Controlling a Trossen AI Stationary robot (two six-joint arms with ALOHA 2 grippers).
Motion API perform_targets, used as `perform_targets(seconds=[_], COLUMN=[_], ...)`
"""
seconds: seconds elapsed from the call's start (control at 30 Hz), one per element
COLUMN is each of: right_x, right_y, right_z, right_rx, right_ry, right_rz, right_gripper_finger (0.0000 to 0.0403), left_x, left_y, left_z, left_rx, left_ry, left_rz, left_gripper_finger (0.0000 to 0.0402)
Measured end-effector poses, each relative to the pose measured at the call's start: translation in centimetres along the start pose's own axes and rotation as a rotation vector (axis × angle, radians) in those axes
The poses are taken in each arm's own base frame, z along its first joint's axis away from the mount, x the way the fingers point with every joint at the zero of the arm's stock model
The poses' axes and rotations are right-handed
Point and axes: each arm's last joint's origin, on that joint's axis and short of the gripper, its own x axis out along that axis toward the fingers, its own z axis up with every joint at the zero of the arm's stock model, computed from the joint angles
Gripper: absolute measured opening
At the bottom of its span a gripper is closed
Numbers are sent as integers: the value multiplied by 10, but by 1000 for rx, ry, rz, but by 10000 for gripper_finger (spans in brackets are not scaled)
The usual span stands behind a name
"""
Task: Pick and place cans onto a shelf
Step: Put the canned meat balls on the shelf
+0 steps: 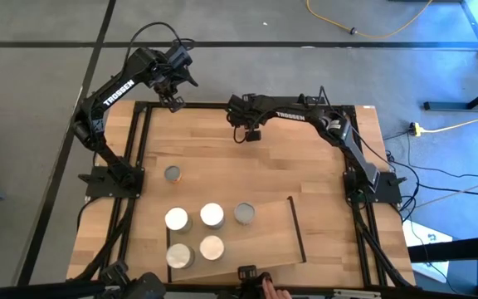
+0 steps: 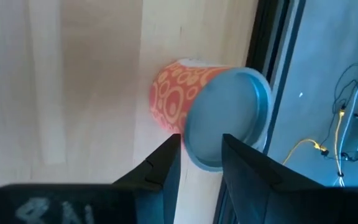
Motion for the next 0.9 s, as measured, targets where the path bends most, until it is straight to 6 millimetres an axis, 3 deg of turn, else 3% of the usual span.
perform_targets(seconds=[0.3,0.6,0.9], right_x=[0,0,-1], right_y=[1,1,2], right_z=[1,2,1], right_rx=[45,72,3], right_ry=[-21,-25,-13], right_rz=[27,20,34], right_gripper_finger=[114,80,79], left_x=[0,0,0], left_y=[0,0,0], left_z=[0,0,0], left_rx=[0,0,0], left_ry=[0,0,0], left_rz=[0,0,0], left_gripper_finger=[0,0,0])
